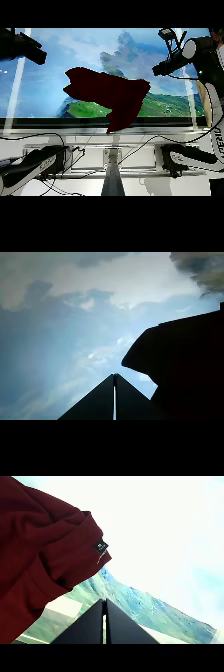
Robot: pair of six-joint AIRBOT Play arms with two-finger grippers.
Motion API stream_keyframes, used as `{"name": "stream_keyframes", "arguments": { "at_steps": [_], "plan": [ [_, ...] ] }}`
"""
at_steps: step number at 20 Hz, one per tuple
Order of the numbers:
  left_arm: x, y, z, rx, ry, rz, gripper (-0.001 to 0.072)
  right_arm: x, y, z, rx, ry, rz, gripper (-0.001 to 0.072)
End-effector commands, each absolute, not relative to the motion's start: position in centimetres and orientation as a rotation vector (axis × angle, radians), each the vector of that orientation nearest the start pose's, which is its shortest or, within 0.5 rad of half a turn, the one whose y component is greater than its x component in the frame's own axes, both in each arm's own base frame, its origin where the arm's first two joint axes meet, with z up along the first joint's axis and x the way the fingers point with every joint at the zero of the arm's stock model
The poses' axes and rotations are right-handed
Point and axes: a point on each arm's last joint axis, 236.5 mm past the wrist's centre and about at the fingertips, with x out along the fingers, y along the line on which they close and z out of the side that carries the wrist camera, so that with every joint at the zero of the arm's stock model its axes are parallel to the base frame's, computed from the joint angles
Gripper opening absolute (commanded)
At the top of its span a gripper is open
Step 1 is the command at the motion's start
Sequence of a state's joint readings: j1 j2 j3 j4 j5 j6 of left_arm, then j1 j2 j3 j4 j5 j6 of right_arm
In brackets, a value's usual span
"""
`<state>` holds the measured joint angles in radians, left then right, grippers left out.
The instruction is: Fold the clothes and pants, and hang the long-sleeved shirts on hangers.
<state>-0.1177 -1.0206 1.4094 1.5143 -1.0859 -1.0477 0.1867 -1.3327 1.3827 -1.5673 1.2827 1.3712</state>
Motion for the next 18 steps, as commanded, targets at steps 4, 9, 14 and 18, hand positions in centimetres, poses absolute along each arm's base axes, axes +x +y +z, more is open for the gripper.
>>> {"name": "stream_keyframes", "arguments": {
  "at_steps": [4, 9, 14, 18],
  "plan": [
    [40.1, -5.9, 22.5, 0.499, 0.643, -0.33, 0.0017, 40.1, 7.7, 5.9, -0.286, 1.209, 0.288, 0.001],
    [40.1, -5.9, 22.5, 0.499, 0.643, -0.33, 0.0017, 40.1, 7.7, 5.9, -0.286, 1.209, 0.288, 0.001],
    [40.1, -5.9, 22.5, 0.499, 0.643, -0.33, 0.0017, 41.0, 8.9, 6.4, -0.232, 1.163, 0.305, 0.0011],
    [40.1, -5.9, 22.5, 0.499, 0.642, -0.33, 0.0017, 39.0, 6.8, 5.0, -0.27, 1.27, 0.27, 0.001]
  ]
}}
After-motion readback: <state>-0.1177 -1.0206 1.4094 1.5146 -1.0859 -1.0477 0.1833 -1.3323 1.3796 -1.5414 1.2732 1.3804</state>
